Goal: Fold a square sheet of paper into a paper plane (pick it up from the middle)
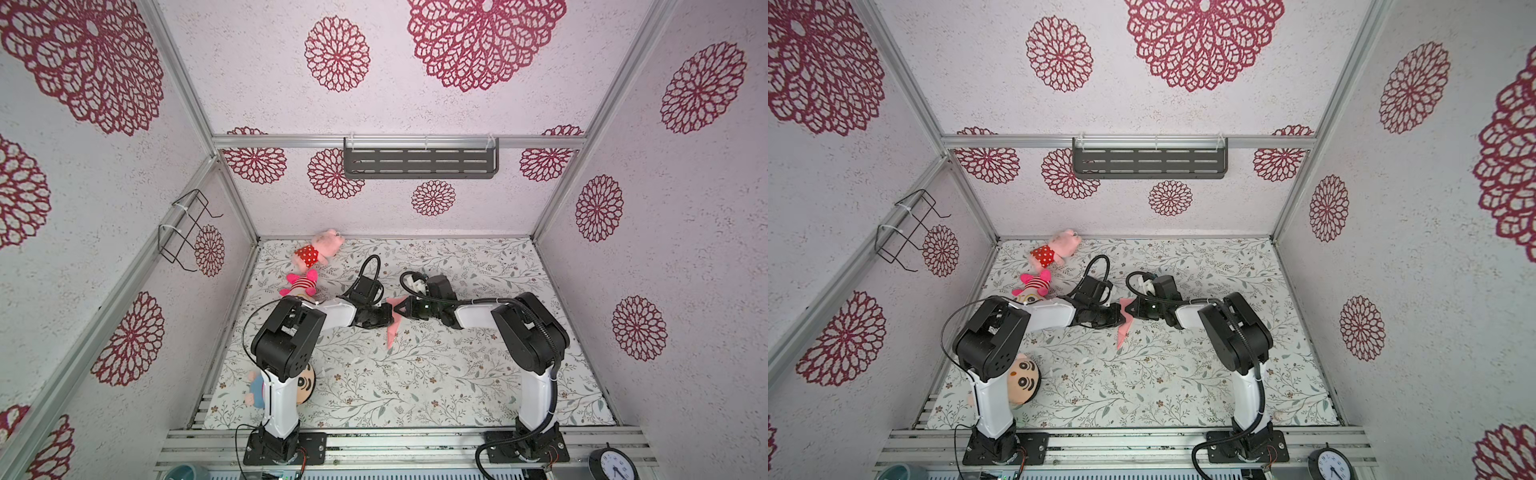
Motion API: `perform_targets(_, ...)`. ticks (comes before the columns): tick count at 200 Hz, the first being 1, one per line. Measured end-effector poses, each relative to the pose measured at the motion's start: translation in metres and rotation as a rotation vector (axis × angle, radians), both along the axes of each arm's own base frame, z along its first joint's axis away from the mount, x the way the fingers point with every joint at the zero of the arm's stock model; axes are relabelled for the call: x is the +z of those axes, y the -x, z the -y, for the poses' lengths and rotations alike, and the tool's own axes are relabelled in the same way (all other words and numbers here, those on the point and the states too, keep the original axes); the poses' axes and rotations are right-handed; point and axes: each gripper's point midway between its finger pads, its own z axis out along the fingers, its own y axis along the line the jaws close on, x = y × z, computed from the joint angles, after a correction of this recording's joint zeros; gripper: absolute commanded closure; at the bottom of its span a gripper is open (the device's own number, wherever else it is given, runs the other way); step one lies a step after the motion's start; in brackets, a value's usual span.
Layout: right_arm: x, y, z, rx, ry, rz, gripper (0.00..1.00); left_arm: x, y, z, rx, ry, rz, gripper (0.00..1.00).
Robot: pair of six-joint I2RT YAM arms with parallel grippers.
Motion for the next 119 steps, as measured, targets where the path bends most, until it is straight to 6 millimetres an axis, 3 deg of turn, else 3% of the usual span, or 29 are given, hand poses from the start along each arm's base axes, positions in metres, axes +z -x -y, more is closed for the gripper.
perform_targets(37, -0.026, 0.0, 0.007, -0.029, 0.045, -0.049, 0.9, 0.004, 0.006, -0.004, 0.001, -0.01, -0.02, 1.0)
perform_targets(87, -0.028, -0.001, 0.007, -0.038, 0.046, -0.052, 0.91, 0.03, 0.014, -0.002, -0.014, 0.026, -0.004, 0.91)
perform_targets(119, -0.028, -0.002, 0.007, -0.047, 0.043, -0.059, 0.91, 0.04, 0.019, 0.005, -0.052, 0.037, 0.025, 0.91)
